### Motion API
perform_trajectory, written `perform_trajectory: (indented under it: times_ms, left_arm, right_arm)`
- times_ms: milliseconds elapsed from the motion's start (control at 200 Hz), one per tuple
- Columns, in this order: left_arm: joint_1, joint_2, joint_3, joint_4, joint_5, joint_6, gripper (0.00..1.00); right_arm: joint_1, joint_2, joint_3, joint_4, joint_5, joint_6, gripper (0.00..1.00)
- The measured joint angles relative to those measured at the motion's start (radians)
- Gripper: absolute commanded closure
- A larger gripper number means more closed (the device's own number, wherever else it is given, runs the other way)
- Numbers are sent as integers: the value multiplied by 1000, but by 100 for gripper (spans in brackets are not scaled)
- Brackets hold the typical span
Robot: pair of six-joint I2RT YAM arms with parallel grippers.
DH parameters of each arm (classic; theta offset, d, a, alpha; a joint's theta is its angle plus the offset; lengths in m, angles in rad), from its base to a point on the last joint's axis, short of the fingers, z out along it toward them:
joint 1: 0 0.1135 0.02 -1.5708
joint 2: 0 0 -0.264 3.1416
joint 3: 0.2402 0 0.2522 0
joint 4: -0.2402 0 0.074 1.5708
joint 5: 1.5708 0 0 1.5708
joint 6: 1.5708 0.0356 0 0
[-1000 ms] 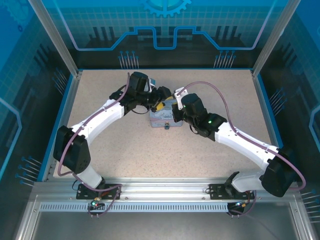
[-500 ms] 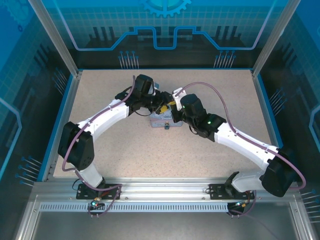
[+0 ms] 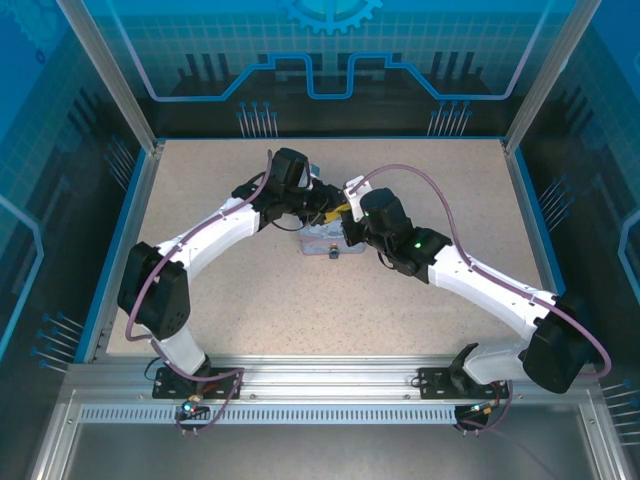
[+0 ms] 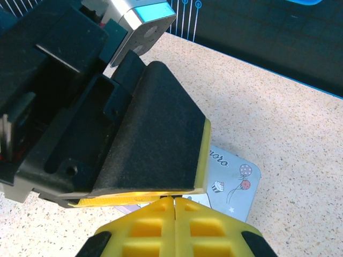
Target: Unlock the padlock with the key
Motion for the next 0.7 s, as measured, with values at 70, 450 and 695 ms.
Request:
perform_trajectory:
  times_ms: [70, 450, 695]
  left_arm:
    - [-2, 0, 0, 0, 0, 0, 77]
    - [-6, 6, 21, -1, -4, 3, 99]
    - [-8, 19, 32, -16, -18, 46, 100]
  right_arm:
    - [2, 1, 0, 0, 0, 0, 100]
    - [5, 3, -1, -3, -1, 0, 100]
    - [-6, -10, -6, -12, 4, 39, 41]
